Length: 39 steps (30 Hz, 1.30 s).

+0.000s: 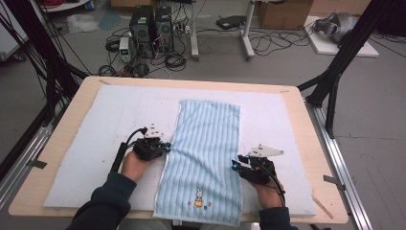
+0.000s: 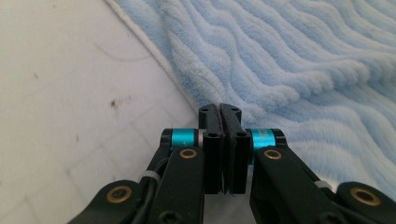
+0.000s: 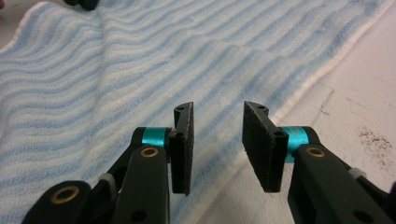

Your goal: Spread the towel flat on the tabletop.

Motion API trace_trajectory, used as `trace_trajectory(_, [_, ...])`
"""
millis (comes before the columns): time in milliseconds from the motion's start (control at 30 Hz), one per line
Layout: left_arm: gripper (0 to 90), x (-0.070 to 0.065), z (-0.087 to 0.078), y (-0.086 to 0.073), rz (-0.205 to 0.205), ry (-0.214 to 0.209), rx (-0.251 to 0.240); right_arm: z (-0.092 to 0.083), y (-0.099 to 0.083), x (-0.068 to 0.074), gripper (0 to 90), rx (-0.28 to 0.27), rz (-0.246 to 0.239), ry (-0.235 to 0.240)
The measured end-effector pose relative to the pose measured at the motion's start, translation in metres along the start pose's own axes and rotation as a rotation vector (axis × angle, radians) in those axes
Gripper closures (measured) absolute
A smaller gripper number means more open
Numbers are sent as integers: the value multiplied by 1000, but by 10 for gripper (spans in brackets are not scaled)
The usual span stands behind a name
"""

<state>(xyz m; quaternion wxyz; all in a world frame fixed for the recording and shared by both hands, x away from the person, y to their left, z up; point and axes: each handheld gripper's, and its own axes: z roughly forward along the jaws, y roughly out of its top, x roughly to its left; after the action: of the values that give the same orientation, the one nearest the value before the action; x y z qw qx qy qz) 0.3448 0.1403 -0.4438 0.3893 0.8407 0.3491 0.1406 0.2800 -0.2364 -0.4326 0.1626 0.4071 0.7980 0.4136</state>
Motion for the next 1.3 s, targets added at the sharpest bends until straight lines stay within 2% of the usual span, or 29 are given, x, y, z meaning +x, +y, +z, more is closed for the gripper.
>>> trace_trajectory(133, [875, -6, -16, -12, 18, -26, 11, 2, 4, -1, 635, -7, 14, -3])
trace_trajectory(200, [875, -7, -24, -21, -4, -46, -8, 5, 9, -3, 630, -14, 21, -10])
trace_trajectory(300, [854, -3, -28, -25, -34, -55, -40, 11, 18, -5, 623, -25, 26, -17])
trace_trajectory(333, [783, 0, -28, -23, -51, -49, -51, 14, 21, -6, 620, -28, 27, -22])
trace_trajectory(367, [667, 4, -28, -20, -80, -38, -62, 16, 24, -7, 616, -26, 27, -28])
trace_trajectory(433, [494, 11, -27, -10, -120, -10, -124, 21, 30, -10, 612, -33, 35, -40])
trace_trajectory(500, [467, 21, -24, 4, -118, 2, -174, 23, 34, -12, 606, -47, 50, -44])
trace_trajectory(567, [453, 28, -20, 15, -147, 9, -197, 24, 35, -15, 603, -64, 57, -40])
trace_trajectory(600, [454, 32, -16, 22, -163, 18, -214, 24, 35, -15, 600, -63, 64, -41])
trace_trajectory(767, [464, 52, 10, 48, -210, 48, -195, 22, 33, -16, 591, -67, 53, -49])
trace_trajectory(867, [475, 62, 31, 58, -228, 77, -146, 21, 32, -17, 585, -64, 44, -50])
trace_trajectory(967, [492, 67, 50, 65, -211, 107, -84, 20, 30, -18, 582, -66, 42, -44])
trace_trajectory(1000, [505, 68, 55, 67, -207, 125, -75, 19, 30, -18, 581, -66, 41, -45])
trace_trajectory(1067, [529, 68, 62, 69, -230, 175, -79, 18, 28, -20, 578, -69, 43, -43])
trace_trajectory(1100, [549, 67, 65, 70, -219, 199, -77, 17, 27, -21, 578, -69, 51, -43])
trace_trajectory(1133, [600, 65, 70, 69, -193, 227, -55, 16, 26, -22, 577, -72, 54, -42])
trace_trajectory(1200, [697, 64, 78, 67, -161, 236, -38, 14, 25, -24, 576, -76, 65, -43])
trace_trajectory(1233, [727, 63, 79, 67, -135, 251, -48, 13, 24, -25, 576, -76, 66, -43])
trace_trajectory(1267, [820, 63, 81, 67, -113, 255, -52, 13, 23, -25, 576, -77, 69, -45])
trace_trajectory(1300, [858, 63, 81, 68, -94, 269, -51, 12, 23, -25, 576, -77, 69, -44])
